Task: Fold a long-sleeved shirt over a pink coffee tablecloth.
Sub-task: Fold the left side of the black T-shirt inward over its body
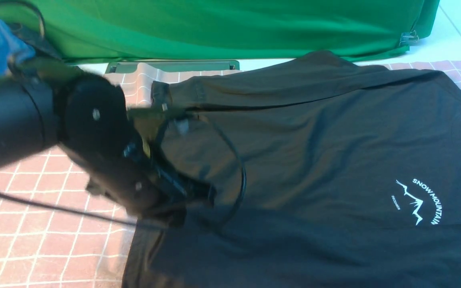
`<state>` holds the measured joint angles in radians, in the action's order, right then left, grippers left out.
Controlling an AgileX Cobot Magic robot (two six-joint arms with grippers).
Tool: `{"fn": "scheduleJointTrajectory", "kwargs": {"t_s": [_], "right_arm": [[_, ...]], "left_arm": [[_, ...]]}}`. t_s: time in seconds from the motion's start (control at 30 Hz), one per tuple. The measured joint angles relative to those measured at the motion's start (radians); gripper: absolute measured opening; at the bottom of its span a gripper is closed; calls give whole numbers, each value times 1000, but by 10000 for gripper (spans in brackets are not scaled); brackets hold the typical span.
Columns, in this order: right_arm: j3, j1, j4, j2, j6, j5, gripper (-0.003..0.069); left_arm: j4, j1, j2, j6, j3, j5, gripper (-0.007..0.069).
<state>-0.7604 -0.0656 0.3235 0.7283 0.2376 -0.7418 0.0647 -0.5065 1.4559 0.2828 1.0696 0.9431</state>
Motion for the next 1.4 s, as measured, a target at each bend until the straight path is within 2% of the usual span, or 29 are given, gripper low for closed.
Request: {"fn": "scheduleJointTrajectory", "kwargs": {"t_s": [0.33,0.63,1.17,1.4], "right_arm": [[0,0,1,0,1,17,36],[0,0,2,0,1,18,36],[0,0,19,0,1,18,36],[0,0,19,0,1,18,36]], "left_arm": [[-71,96,116,-25,174,-44,32],[-175,108,212,-20,243,-150,32],[-225,148,383,1,384,-181,32],[-309,154,422,58,400,-196,32]]}}
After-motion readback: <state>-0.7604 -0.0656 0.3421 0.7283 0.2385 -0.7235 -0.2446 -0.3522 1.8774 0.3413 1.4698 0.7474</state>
